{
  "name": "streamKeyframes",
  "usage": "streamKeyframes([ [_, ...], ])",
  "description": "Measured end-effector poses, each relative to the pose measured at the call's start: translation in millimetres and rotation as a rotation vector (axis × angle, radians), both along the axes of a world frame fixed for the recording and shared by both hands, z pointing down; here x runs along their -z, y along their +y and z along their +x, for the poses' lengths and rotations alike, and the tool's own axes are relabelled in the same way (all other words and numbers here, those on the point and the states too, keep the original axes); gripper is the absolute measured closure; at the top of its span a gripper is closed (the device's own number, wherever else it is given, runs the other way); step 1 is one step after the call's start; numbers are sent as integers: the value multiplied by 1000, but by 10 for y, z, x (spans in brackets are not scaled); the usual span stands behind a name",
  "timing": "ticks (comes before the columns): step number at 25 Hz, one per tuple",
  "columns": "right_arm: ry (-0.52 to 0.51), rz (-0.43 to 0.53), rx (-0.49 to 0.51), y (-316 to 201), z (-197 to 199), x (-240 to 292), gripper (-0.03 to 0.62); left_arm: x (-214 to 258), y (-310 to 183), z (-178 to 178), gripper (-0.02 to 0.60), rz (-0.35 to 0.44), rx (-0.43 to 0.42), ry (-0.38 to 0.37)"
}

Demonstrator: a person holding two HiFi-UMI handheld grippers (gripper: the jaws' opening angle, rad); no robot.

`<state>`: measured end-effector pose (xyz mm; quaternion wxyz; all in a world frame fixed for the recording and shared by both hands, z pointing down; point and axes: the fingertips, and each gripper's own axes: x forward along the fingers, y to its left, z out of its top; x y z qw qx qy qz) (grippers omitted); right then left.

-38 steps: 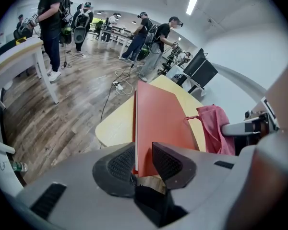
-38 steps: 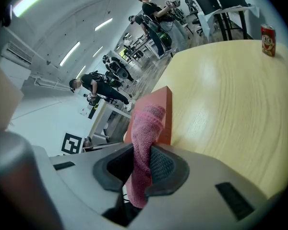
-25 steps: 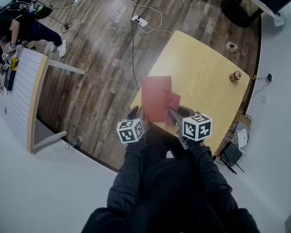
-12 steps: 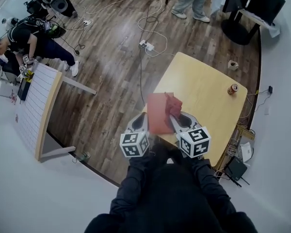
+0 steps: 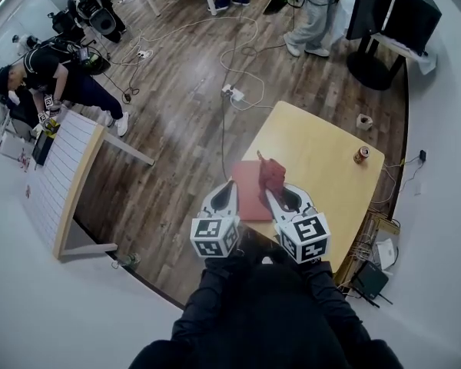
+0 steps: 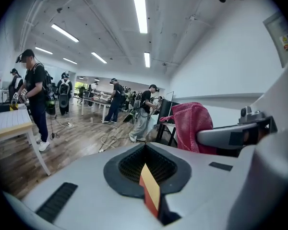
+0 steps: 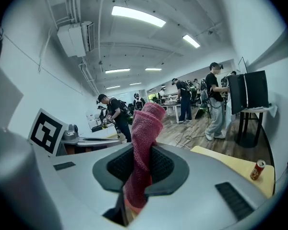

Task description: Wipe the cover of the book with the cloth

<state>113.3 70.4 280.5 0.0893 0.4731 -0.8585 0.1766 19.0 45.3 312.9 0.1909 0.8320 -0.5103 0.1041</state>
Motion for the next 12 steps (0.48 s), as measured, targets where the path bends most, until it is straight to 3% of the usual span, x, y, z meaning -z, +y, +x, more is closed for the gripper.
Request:
streamKeyframes([
  [12,1,69,-32,57,140,236,517,347,58,104,548,88,-12,1],
])
